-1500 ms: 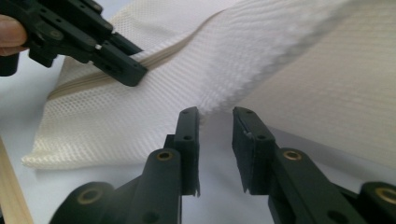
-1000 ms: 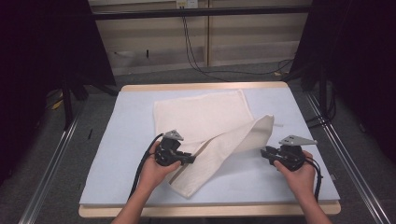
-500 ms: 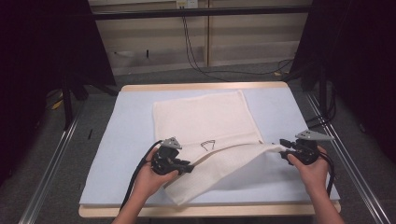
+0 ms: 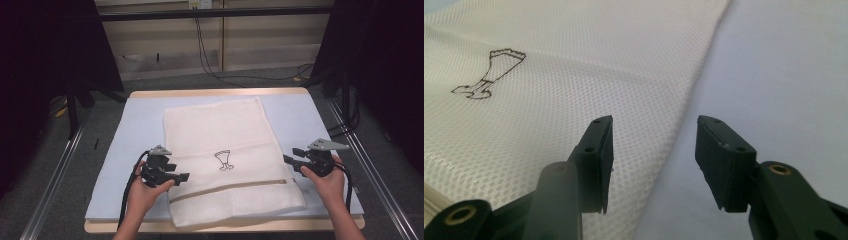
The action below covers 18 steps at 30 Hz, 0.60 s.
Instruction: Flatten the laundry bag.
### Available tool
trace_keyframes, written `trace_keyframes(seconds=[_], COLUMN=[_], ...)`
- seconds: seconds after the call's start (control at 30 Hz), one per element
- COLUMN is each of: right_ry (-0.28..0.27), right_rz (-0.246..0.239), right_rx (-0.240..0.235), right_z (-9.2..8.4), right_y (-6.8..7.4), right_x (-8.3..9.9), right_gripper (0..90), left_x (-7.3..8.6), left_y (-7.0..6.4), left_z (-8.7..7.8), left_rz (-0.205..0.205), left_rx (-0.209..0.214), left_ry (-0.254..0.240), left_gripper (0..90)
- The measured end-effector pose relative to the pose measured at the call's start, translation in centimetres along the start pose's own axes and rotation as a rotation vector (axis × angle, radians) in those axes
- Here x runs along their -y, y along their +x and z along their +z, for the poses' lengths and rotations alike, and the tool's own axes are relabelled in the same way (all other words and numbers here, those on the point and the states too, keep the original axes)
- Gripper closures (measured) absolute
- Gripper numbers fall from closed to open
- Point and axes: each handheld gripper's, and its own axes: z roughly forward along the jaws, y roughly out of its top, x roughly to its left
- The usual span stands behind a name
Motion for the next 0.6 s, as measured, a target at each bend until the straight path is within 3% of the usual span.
trace_keyframes(seconds=[0.1, 0.23, 0.33, 0.43, 0.5, 0.6], right_ry=[0.031, 0.032, 0.044, 0.06, 0.067, 0.082], right_rz=[-0.027, -0.035, -0.044, -0.049, -0.049, -0.063], right_rx=[-0.003, -0.019, -0.025, -0.019, -0.021, -0.012], right_z=[0.5, 0.6, 0.7, 0.9, 1.0, 1.2], right_y=[0.4, 0.9, 1.0, 1.0, 1.2, 1.3], right_x=[0.2, 0.3, 0.4, 0.4, 0.4, 0.4], right_gripper=[47.6, 44.8, 43.4, 42.6, 42.6, 42.6], left_x=[0.3, 1.0, 1.1, 1.2, 1.4, 1.3], left_y=[0.7, 1.2, 1.2, 1.2, 1.3, 1.4], left_z=[0.0, 0.4, 0.5, 0.8, 0.8, 0.7], left_rz=[-0.025, -0.071, -0.072, -0.062, -0.094, -0.102], left_rx=[-0.019, -0.05, -0.064, -0.057, -0.052, -0.054], left_ry=[0.017, 0.022, 0.032, 0.055, 0.055, 0.061], left_gripper=[31.1, 28.4, 27.8, 27.9, 28.9, 31.0])
